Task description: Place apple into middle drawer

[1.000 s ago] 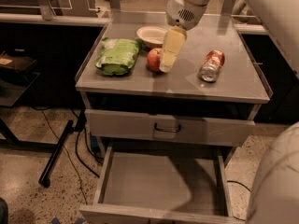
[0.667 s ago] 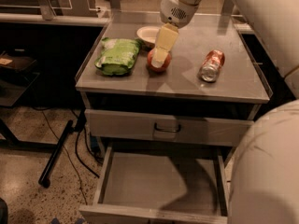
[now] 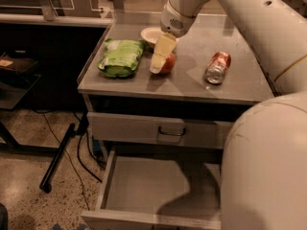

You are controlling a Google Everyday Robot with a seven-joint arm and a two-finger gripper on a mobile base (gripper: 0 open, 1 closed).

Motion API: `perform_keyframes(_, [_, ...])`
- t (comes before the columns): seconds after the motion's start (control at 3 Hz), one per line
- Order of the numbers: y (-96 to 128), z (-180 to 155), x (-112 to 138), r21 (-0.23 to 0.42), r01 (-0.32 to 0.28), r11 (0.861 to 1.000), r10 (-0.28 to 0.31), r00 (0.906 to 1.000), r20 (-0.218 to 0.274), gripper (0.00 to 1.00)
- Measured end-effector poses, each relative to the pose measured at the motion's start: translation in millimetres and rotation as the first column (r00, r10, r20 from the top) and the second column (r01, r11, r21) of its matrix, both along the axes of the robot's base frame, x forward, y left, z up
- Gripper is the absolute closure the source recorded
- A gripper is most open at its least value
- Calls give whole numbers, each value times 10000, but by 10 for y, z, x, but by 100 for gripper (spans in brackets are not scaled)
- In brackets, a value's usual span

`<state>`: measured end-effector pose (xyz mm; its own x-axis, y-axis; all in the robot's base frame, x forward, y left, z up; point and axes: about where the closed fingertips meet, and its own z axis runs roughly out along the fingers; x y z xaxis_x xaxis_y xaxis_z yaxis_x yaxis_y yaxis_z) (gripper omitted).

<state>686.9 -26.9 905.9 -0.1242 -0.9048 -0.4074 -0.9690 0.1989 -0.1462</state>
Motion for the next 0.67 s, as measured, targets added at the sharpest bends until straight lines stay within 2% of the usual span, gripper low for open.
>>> perform_keyframes(0.67, [-15,-378,202,166,254,9995,-247,9989,-394,0])
